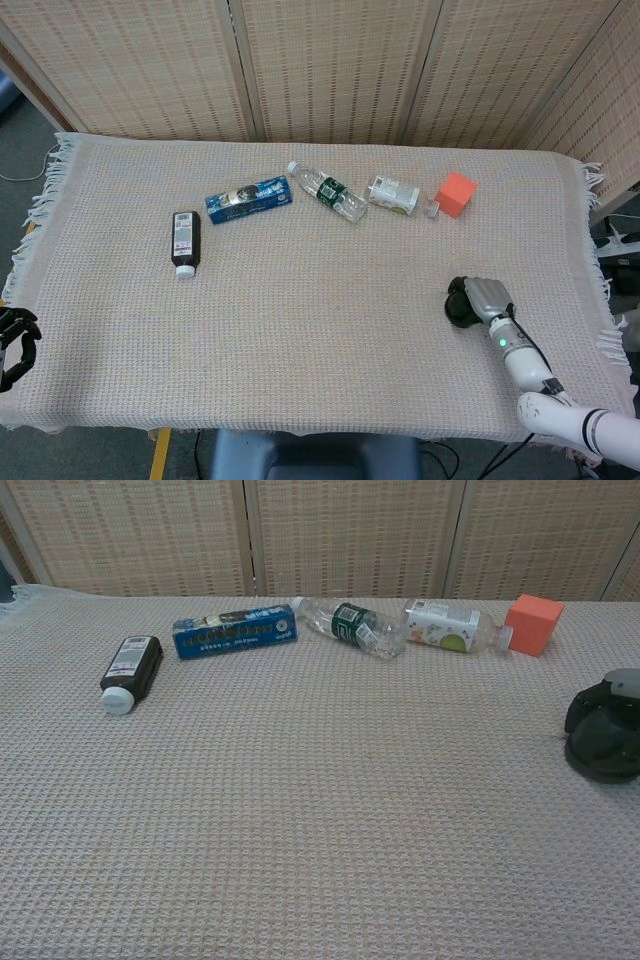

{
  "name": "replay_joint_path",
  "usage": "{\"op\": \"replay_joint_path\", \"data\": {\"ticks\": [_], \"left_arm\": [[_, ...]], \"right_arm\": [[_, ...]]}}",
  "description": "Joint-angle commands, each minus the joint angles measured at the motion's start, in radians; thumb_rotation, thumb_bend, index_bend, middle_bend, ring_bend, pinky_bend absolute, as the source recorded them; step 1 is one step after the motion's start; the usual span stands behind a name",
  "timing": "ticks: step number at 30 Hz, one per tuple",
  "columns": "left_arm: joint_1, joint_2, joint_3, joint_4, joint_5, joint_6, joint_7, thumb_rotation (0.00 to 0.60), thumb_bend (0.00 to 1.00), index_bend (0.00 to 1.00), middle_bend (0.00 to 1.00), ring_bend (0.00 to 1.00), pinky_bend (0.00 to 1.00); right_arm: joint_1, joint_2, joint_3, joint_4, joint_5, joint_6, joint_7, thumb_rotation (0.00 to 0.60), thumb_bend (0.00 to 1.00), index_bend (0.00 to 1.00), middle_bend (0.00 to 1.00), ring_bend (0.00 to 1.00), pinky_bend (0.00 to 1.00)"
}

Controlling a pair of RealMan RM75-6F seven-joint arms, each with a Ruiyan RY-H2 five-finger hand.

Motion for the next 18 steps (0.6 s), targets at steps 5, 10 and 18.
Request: {"op": "replay_joint_path", "data": {"ticks": [5, 10, 18], "left_arm": [[0.0, 0.001, 0.0, 0.0, 0.001, 0.001, -0.001, 0.6, 0.62, 0.61, 0.44, 0.35, 0.68], [0.0, 0.0, 0.001, 0.0, 0.002, 0.0, -0.001, 0.6, 0.62, 0.61, 0.44, 0.36, 0.68], [-0.001, -0.002, 0.002, 0.001, 0.005, -0.002, 0.0, 0.6, 0.62, 0.61, 0.44, 0.35, 0.68]], "right_arm": [[-0.018, -0.022, 0.011, 0.003, -0.004, 0.062, -0.021, 0.6, 0.38, 0.59, 0.53, 0.58, 0.65], [-0.04, -0.032, 0.033, -0.001, -0.034, 0.114, 0.007, 0.6, 0.4, 0.65, 0.58, 0.62, 0.7], [-0.106, -0.067, 0.093, 0.018, -0.241, 0.264, 0.243, 0.6, 0.4, 0.67, 0.58, 0.63, 0.7]]}}
